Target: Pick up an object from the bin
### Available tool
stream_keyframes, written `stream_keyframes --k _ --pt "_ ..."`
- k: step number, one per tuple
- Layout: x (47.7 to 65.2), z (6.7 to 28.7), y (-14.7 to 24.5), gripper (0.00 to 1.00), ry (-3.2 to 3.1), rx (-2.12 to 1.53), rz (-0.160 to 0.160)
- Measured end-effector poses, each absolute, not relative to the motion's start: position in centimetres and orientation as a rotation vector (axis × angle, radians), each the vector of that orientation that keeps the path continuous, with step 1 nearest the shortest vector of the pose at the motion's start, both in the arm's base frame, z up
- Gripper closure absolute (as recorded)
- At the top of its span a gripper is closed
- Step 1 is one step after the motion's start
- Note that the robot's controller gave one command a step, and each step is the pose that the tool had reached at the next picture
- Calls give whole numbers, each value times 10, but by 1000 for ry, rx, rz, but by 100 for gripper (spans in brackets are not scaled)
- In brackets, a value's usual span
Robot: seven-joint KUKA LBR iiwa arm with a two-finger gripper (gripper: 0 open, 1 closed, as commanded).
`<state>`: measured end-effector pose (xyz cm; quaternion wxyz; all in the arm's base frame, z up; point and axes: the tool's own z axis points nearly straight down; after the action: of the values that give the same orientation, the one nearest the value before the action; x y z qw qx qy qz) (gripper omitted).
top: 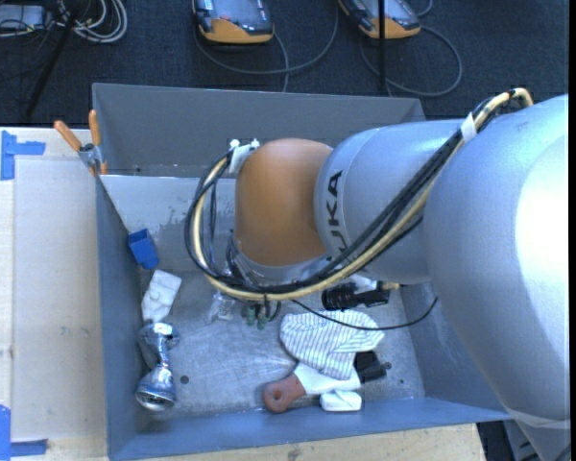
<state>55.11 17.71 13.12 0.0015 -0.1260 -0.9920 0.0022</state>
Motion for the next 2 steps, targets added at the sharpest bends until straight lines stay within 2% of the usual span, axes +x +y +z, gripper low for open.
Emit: stream_keyframes --k 1,2 --pt "566 159 191 100 -3125 -341 -3" --pt "554 158 144 100 -3080 -607 0"
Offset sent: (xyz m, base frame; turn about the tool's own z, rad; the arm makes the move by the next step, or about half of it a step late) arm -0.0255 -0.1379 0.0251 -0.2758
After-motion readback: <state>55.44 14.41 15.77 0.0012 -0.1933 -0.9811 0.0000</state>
